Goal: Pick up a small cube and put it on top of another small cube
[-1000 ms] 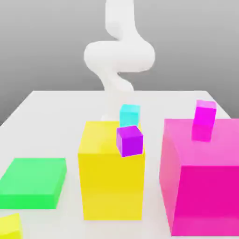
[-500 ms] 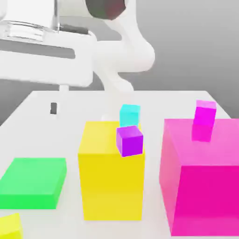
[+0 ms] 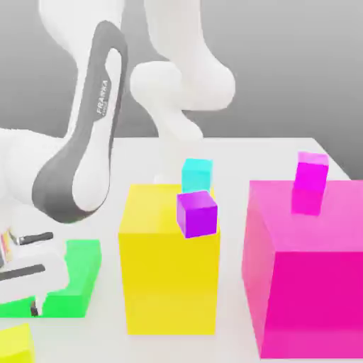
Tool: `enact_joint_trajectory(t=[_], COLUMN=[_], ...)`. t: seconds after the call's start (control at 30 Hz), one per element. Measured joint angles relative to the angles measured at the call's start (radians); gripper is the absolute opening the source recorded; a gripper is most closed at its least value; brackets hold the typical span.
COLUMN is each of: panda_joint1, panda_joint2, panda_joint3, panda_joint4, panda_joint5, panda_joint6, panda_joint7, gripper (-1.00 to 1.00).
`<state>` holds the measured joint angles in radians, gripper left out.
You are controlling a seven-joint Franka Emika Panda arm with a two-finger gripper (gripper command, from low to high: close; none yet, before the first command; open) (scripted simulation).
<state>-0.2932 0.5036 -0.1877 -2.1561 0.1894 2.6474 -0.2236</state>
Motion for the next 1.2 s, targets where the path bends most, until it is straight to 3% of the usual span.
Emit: enact_joint_trajectory(t=[0.03, 0.07, 0.3, 0.43, 0.63, 0.93, 1.2], panda_joint1=[-0.010, -0.018, -0.018, 0.009, 0.134, 0.292, 0.345], panda_joint2=[0.036, 0.058, 0.057, -0.065, -0.286, -0.618, -0.877], panda_joint3=[0.012, 0.020, 0.020, -0.013, -0.015, 0.061, 0.178], panda_joint4=[0.007, 0.012, 0.012, -0.015, -0.070, -0.153, -0.237], panda_joint5=[0.010, 0.014, 0.015, -0.025, -0.124, -0.207, -0.187], panda_joint6=[0.027, 0.044, 0.041, -0.054, -0.211, -0.452, -0.628], panda_joint7=[-0.009, -0.013, -0.014, 0.017, 0.255, 0.601, 0.823], gripper=[0.00, -1.00, -1.00, -1.00, -1.00, -1.00, -1.00])
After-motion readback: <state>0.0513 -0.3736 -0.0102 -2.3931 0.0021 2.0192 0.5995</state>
